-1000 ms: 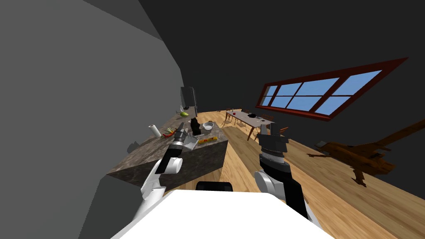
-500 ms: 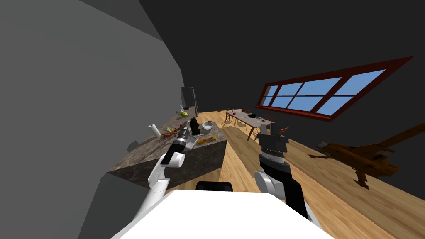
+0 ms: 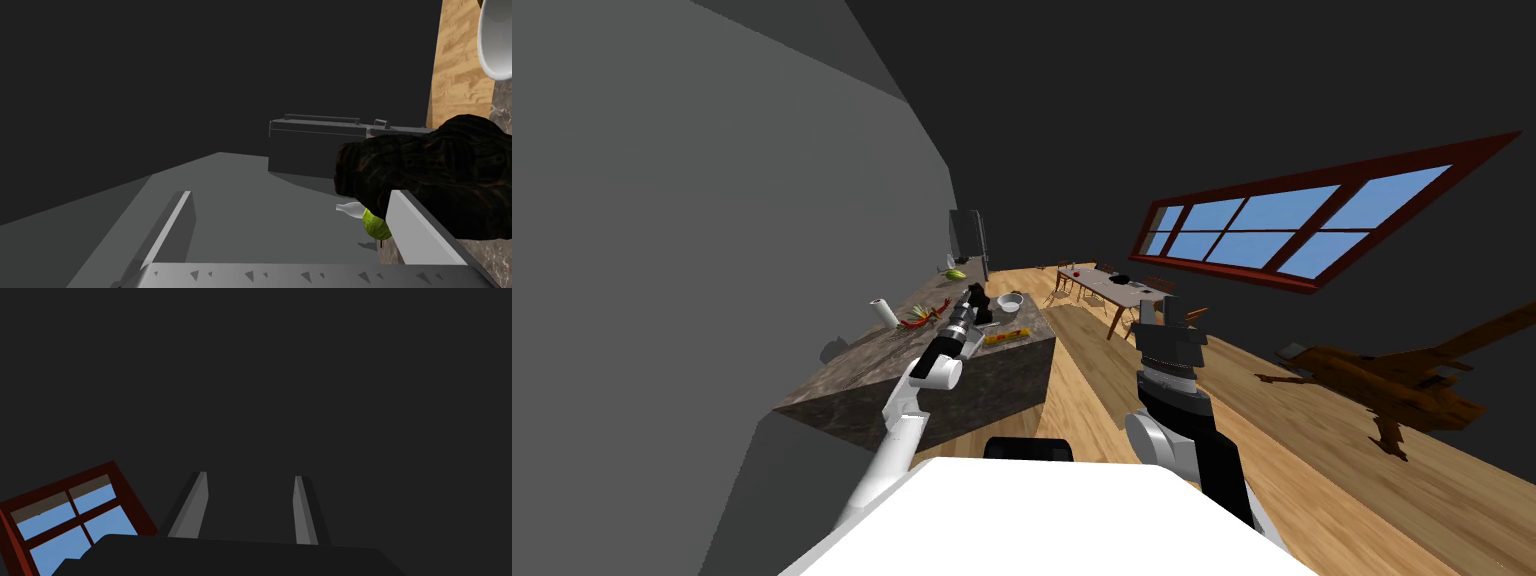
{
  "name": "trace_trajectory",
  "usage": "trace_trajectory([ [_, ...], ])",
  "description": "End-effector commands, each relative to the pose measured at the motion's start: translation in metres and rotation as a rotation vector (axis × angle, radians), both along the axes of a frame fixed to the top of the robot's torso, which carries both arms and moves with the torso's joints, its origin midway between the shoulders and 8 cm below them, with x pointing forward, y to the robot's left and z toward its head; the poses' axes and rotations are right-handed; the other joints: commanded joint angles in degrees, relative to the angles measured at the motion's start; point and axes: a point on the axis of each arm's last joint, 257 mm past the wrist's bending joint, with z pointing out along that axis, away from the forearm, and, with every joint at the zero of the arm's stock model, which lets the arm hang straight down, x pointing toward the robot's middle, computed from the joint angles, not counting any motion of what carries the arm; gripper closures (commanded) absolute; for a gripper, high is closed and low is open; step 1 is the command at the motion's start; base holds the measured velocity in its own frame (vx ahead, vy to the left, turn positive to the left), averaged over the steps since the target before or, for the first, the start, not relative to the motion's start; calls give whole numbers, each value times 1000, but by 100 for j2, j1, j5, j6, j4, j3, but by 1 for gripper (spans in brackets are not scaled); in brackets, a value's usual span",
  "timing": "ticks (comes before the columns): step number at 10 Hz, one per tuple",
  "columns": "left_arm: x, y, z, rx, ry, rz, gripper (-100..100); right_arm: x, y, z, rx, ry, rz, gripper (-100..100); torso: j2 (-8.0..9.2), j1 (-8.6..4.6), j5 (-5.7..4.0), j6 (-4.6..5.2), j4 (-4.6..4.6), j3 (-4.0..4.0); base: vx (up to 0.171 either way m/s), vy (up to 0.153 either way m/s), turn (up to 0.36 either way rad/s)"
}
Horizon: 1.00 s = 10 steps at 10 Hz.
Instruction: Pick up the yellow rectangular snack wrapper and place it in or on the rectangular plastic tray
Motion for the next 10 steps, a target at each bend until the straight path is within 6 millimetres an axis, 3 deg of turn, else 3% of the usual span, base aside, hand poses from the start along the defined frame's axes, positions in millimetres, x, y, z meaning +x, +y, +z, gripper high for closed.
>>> trace_trajectory([
  [1, 14, -8, -3, -27, 35, -25, -100, 0, 0, 0, 0, 0, 0, 0, 0, 0, 0, 0, 0, 0, -2, -42, 33],
  [3, 15, -8, -10, -26, 62, -23, -100, 0, 0, 0, 0, 0, 0, 0, -1, -7, -1, 0, 0, -1, -1, -39, 11],
  [4, 28, -16, -11, -51, 89, -47, -100, 0, 0, 0, 0, 0, 0, 0, 0, -1, 0, 0, 0, 0, -8, -53, 32],
  [6, 29, -16, -17, -50, 116, -45, -100, 0, 0, 0, 0, 0, 0, 0, 1, -9, -2, 0, 0, 1, -6, -41, 12],
  [10, 54, -32, -26, -91, 205, -88, -100, 0, 0, 0, 0, 0, 0, 0, -1, 1, 0, 0, 0, -1, -1, -42, 21],
])
